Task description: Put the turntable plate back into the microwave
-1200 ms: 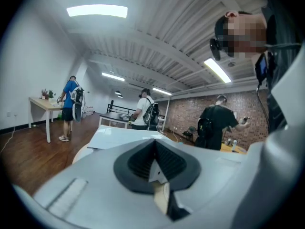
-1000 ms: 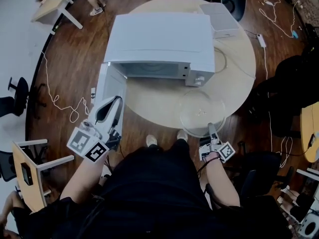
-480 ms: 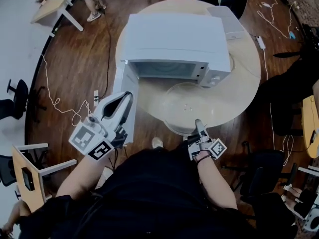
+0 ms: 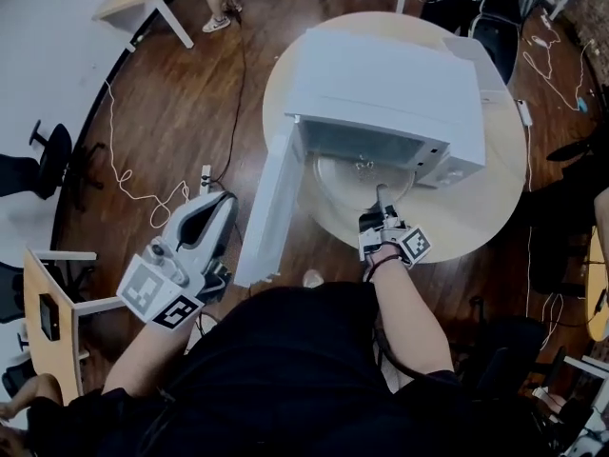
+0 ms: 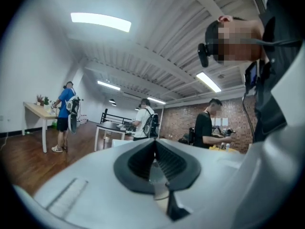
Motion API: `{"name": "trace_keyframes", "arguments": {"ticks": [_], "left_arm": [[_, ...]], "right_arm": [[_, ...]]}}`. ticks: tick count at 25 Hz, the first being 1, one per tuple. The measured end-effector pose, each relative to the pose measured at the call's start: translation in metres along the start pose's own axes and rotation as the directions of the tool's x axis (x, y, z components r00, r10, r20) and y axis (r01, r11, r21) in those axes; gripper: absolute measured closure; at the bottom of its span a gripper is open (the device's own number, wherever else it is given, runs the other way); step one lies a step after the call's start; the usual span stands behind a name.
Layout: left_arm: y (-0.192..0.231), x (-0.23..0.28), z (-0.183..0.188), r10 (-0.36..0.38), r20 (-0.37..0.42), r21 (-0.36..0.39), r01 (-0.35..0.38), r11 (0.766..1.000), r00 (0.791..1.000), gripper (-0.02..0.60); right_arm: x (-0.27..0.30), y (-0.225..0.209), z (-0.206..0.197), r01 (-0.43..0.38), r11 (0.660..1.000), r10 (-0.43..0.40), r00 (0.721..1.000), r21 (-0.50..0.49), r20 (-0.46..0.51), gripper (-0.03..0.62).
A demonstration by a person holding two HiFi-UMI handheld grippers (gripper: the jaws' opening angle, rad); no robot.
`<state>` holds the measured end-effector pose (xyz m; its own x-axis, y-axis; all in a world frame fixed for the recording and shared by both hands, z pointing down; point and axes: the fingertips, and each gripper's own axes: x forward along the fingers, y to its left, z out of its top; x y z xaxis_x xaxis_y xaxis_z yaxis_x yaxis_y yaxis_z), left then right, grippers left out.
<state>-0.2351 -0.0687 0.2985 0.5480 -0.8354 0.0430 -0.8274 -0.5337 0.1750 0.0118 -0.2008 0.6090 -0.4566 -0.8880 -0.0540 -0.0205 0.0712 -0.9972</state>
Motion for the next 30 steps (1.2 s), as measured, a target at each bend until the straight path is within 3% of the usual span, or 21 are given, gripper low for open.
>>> {"name": "trace_keyframes", "arguments": {"ticks": [4, 11, 17, 24, 30], "left_arm": [[0.031, -0.038, 0.002, 0.114, -0.006, 0.021, -0.114, 0.993, 0.993, 0.578], [0.064, -0.090, -0.001, 0.272, -0.016, 0.002, -0.272, 0.962, 0.962, 0.578], [0.071, -0.113, -0.001, 0.334, -0.023, 0.003, -0.334, 0.943, 0.942, 0.578], [0.070, -0.130, -0.003, 0.381, -0.023, -0.001, -0.381, 0.924, 0.924, 0.578], [0.070, -0.144, -0.010, 0.407, -0.031, -0.017, -0.408, 0.913, 0.913, 0.578]], "right_arm": [[0.040, -0.007, 0.006, 0.008, 1.000, -0.008, 0.999, 0.004, 0.044, 0.568], [0.083, -0.014, 0.020, 0.001, 1.000, -0.002, 0.993, 0.009, 0.115, 0.566], [0.111, -0.026, 0.044, 0.045, 0.998, -0.037, 0.987, -0.047, 0.154, 0.566], [0.128, -0.033, 0.043, 0.132, 0.988, -0.119, 0.982, -0.081, 0.150, 0.566], [0.134, -0.038, 0.045, 0.166, 0.985, -0.157, 0.973, -0.045, 0.170, 0.566]]}}
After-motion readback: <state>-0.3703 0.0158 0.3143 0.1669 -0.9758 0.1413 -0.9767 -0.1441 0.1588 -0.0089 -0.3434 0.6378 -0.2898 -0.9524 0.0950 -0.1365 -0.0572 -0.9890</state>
